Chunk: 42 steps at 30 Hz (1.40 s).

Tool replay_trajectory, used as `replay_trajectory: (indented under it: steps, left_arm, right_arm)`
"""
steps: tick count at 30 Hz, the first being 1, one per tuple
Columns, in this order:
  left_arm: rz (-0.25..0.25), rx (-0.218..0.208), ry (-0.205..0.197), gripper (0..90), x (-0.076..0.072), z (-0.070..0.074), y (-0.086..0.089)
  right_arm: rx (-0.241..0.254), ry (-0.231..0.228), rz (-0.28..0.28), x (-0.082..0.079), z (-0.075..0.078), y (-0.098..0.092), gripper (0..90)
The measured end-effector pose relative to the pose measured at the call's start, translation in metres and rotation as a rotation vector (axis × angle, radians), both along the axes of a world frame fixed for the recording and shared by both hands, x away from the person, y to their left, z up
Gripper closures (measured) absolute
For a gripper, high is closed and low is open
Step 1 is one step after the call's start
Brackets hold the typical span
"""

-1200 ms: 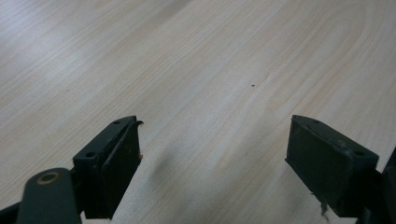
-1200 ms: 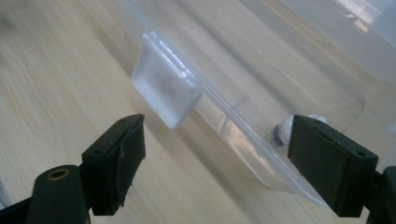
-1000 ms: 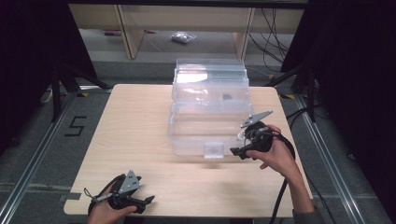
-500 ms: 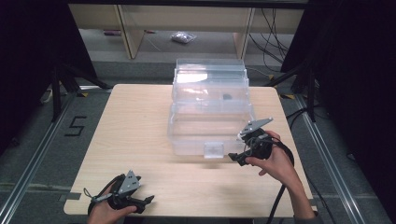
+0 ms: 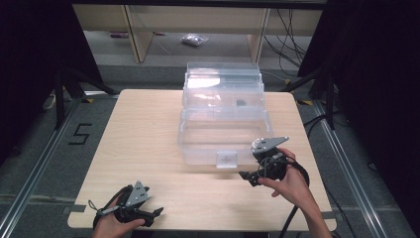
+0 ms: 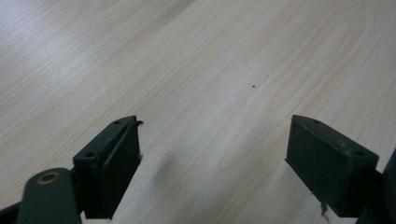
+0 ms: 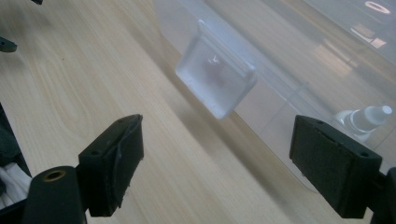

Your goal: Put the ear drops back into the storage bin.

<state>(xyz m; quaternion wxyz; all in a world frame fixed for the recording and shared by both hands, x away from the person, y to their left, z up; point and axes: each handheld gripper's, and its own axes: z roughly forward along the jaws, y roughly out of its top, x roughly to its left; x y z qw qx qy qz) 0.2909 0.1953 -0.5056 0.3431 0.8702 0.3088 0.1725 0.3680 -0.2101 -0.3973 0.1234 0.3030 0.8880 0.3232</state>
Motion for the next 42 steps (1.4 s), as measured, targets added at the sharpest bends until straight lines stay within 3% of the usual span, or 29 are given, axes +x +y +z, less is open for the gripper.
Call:
replay_trajectory:
  steps: [4, 13, 14, 18, 23, 24, 25, 27, 31, 35, 42]
  left_arm:
    - [-0.001, -0.004, -0.003, 17.1, -0.001, 0.001, 0.0]
    - [-0.008, 0.005, -0.017, 17.4, -0.001, 0.002, 0.001]
    - [-0.011, 0.011, -0.011, 17.4, -0.001, 0.002, 0.001]
    - [-0.012, 0.004, -0.018, 17.4, -0.002, 0.003, 0.001]
    - [-0.011, 0.01, -0.015, 17.4, -0.002, 0.003, 0.001]
    - [-0.012, 0.01, -0.015, 17.4, -0.002, 0.003, 0.001]
    - [-0.008, 0.008, -0.021, 17.4, -0.002, 0.003, 0.001]
    - [-0.007, 0.009, -0.022, 17.4, -0.002, 0.002, 0.0]
    - [-0.007, 0.008, -0.022, 17.4, -0.002, 0.003, 0.001]
    - [-0.007, 0.009, -0.023, 17.4, -0.002, 0.003, 0.001]
    - [-0.007, 0.008, -0.021, 17.4, -0.002, 0.003, 0.001]
  right_arm:
    - [0.003, -0.023, -0.01, -0.004, -0.004, 0.001, 18.4]
    - [0.007, -0.018, -0.002, -0.012, -0.01, 0.002, 18.7]
    - [0.018, -0.039, -0.009, -0.014, -0.015, 0.003, 19.2]
    - [0.018, -0.026, 0.001, -0.017, -0.02, 0.002, 18.5]
    - [0.025, -0.024, -0.018, -0.023, -0.029, 0.002, 18.8]
    - [0.032, -0.006, -0.04, -0.027, -0.031, 0.001, 18.9]
    - [0.04, -0.024, -0.041, -0.028, -0.034, 0.001, 18.9]
    - [0.039, -0.008, -0.041, -0.03, -0.037, 0.0, 18.8]
    - [0.056, -0.024, -0.041, -0.032, -0.046, 0.0, 18.8]
    - [0.056, 0.009, -0.047, -0.036, -0.051, -0.002, 18.7]
    - [0.068, 0.003, -0.057, -0.04, -0.06, -0.007, 18.4]
